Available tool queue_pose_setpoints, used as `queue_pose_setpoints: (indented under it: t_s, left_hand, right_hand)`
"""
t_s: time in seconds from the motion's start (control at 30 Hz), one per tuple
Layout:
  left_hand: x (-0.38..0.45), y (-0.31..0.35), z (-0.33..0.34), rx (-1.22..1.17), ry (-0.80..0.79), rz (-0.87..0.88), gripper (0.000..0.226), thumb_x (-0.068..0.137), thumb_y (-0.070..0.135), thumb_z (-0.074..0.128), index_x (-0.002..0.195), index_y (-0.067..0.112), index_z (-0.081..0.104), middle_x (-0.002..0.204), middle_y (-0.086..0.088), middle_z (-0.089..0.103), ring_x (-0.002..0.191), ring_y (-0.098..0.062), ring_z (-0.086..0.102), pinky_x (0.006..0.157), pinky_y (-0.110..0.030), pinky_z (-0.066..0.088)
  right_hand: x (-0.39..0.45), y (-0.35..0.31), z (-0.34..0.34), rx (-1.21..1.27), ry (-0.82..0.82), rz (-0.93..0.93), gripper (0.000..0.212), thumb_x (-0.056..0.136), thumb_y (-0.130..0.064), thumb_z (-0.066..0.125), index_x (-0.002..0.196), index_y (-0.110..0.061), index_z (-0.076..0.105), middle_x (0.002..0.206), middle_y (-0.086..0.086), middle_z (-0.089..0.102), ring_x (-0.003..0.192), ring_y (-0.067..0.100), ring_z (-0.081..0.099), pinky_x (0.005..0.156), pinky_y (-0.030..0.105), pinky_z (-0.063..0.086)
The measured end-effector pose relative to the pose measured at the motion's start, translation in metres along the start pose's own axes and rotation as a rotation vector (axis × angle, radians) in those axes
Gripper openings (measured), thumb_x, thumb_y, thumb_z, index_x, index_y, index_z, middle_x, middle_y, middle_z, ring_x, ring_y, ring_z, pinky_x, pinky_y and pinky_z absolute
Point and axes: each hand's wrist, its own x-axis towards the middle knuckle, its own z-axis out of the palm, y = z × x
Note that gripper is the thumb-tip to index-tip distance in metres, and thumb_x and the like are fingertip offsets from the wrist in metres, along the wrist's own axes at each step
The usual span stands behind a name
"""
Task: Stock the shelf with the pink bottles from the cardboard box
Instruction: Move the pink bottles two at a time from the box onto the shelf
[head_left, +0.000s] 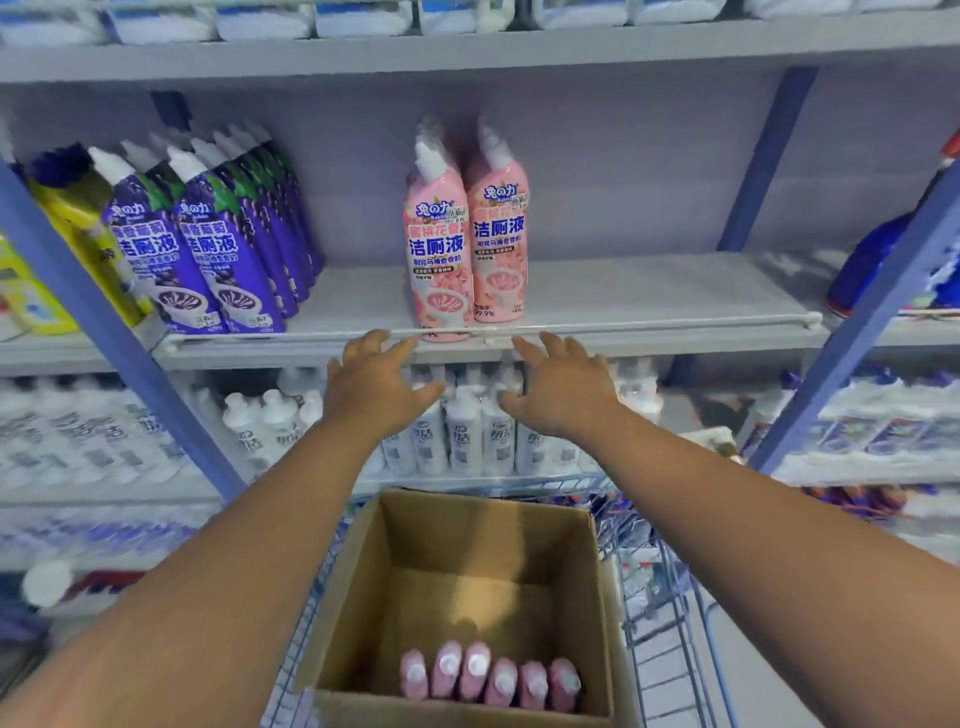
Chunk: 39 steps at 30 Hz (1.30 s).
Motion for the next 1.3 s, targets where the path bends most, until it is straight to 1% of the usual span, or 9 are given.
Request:
queue_pose_setpoints:
  t_s: [0.27,0.37,0.43,0.63,0.8,0.93,1.07,1.2,1.3]
  left_hand:
    - [-0.115,0.005,0.051,0.016,-0.17,-0.017,0.071,0.084,0.067,0.058,0.146,0.035,0.047,0.158,-0.002,0.033,0.144,-0.026,0.031,0.114,-0.04,0.034]
    - [-0.138,-0.006,0.079,0.061,-0.267,-0.032,0.072,0.086,0.068,0.054,0.149,0.036,0.041,0.16,-0.001,0.03,0.145,-0.025,0.028,0.116,-0.042,0.032]
    - [-0.147,-0.018,0.099,0.07,-0.317,-0.037,0.074,0.084,0.07,0.053,0.149,0.037,0.04,0.16,-0.002,0.03,0.146,-0.025,0.028,0.115,-0.045,0.033]
    - [-0.16,-0.056,0.154,0.057,-0.504,-0.056,0.075,0.084,0.067,0.057,0.151,0.04,0.036,0.161,0.005,0.024,0.146,-0.021,0.025,0.113,-0.039,0.033]
    - [-0.162,-0.104,0.194,0.008,-0.633,-0.056,0.073,0.084,0.064,0.061,0.149,0.039,0.04,0.159,0.005,0.027,0.143,-0.021,0.029,0.112,-0.036,0.033]
    - [-0.167,-0.132,0.227,-0.008,-0.773,-0.035,0.074,0.085,0.06,0.062,0.151,0.042,0.034,0.162,0.005,0.021,0.144,-0.022,0.028,0.112,-0.036,0.035]
    - [-0.174,-0.145,0.257,-0.064,-0.9,-0.035,0.068,0.089,0.05,0.06,0.151,0.042,0.034,0.165,0.004,0.016,0.145,-0.023,0.03,0.113,-0.035,0.036]
    - [-0.179,-0.157,0.278,-0.084,-0.994,-0.045,0.061,0.095,0.039,0.055,0.152,0.04,0.034,0.166,0.003,0.017,0.142,-0.02,0.038,0.112,-0.031,0.036]
    - [-0.181,-0.166,0.289,-0.054,-1.05,-0.008,0.062,0.097,0.022,0.053,0.154,0.036,0.032,0.166,0.003,0.016,0.145,-0.022,0.032,0.115,-0.032,0.03]
  right_hand:
    - [-0.092,0.005,0.087,0.028,-0.186,-0.069,0.084,0.088,-0.07,0.037,0.158,-0.037,0.005,0.167,0.002,0.008,0.153,0.032,0.007,0.119,0.061,0.013]
    - [-0.109,-0.001,0.128,-0.004,-0.209,-0.079,0.085,0.084,-0.073,0.036,0.157,-0.036,0.013,0.164,0.006,0.02,0.149,0.034,0.02,0.114,0.062,0.022]
    - [-0.115,-0.005,0.152,-0.007,-0.231,-0.067,0.085,0.083,-0.072,0.039,0.156,-0.037,0.015,0.161,0.005,0.025,0.147,0.033,0.023,0.113,0.061,0.024]
    - [-0.117,-0.021,0.22,0.047,-0.424,-0.035,0.084,0.085,-0.064,0.042,0.157,-0.036,0.009,0.165,0.002,0.014,0.15,0.029,0.012,0.117,0.062,0.017]
    - [-0.114,-0.04,0.275,0.033,-0.521,0.025,0.083,0.085,-0.064,0.043,0.156,-0.036,0.01,0.161,0.006,0.024,0.147,0.032,0.02,0.115,0.059,0.023]
    - [-0.115,-0.059,0.305,0.018,-0.585,0.027,0.073,0.085,-0.055,0.045,0.152,-0.036,0.025,0.155,0.007,0.033,0.14,0.031,0.031,0.109,0.053,0.032]
    - [-0.112,-0.074,0.331,0.075,-0.65,0.055,0.063,0.083,-0.051,0.045,0.143,-0.035,0.041,0.149,0.004,0.04,0.134,0.031,0.038,0.104,0.049,0.034]
    - [-0.108,-0.079,0.354,0.063,-0.726,-0.017,0.072,0.083,-0.048,0.053,0.15,-0.034,0.029,0.151,0.003,0.036,0.136,0.029,0.038,0.107,0.046,0.035]
    - [-0.099,-0.079,0.365,0.115,-0.776,-0.063,0.073,0.084,-0.042,0.06,0.148,-0.04,0.028,0.151,-0.002,0.035,0.137,0.028,0.038,0.108,0.044,0.036]
